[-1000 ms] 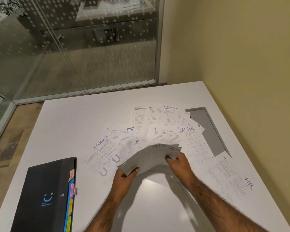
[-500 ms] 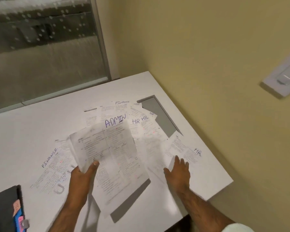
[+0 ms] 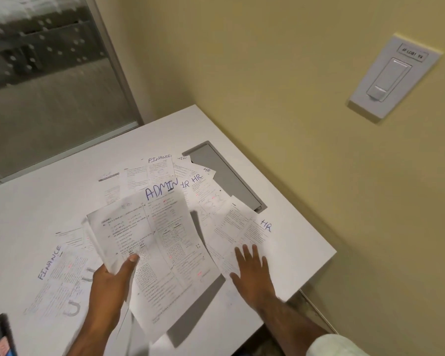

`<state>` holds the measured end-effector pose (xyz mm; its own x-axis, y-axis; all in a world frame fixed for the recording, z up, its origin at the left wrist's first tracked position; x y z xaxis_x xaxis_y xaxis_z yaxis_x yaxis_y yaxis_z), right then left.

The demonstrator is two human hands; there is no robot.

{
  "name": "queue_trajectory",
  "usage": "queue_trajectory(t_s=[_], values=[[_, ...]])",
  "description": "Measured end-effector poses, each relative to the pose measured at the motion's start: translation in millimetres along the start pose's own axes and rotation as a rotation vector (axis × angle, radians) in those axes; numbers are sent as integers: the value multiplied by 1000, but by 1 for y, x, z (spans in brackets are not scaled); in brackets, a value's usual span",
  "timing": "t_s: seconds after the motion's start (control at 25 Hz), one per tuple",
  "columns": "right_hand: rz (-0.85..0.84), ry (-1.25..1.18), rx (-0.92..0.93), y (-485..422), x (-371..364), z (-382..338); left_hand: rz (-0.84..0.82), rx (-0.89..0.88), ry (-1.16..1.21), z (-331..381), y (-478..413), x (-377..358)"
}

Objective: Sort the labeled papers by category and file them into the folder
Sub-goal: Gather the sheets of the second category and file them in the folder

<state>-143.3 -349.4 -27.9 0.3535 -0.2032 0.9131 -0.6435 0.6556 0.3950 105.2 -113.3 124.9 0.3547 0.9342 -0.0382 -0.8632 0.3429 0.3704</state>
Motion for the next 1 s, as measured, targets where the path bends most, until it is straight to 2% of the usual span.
queue_trajectory(t_s=[0.12,0.24,0.32,0.44,0.56,0.68,0.8,0.88,1.0], values=[[31,35,-48,1,20,6,11,6,6,4,0,6],[61,-30,-118,-16,48,4,44,7,12,7,1,18],[91,-48,-41,-39,60,-11,75,5,10,8,1,28],[38,-40,171,-79,70,-41,114,4,15,7,0,39],[33,-23,244,-117,86,-47,149,20,27,5,-2,47],[0,47,154,-146,85,-27,202,44,23,2,-3,57],[69,152,9,-159,93,-10,236,49,28,4,-5,61],[104,149,-9,-164,98,-9,241,55,28,2,-8,61],[40,145,8,-170,91,-10,256,71,23,1,-16,60]])
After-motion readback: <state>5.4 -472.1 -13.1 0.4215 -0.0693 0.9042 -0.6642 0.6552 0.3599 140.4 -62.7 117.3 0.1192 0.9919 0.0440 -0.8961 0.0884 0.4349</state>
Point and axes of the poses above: each hand's wrist, its own y-axis away from the middle knuckle, its own x-axis out of the back of the hand, z = x × y, the point moved 9 cm from there along -y, towards the middle knuckle, and after that the axes turned 13 degrees about y, right-handed, at the moved point
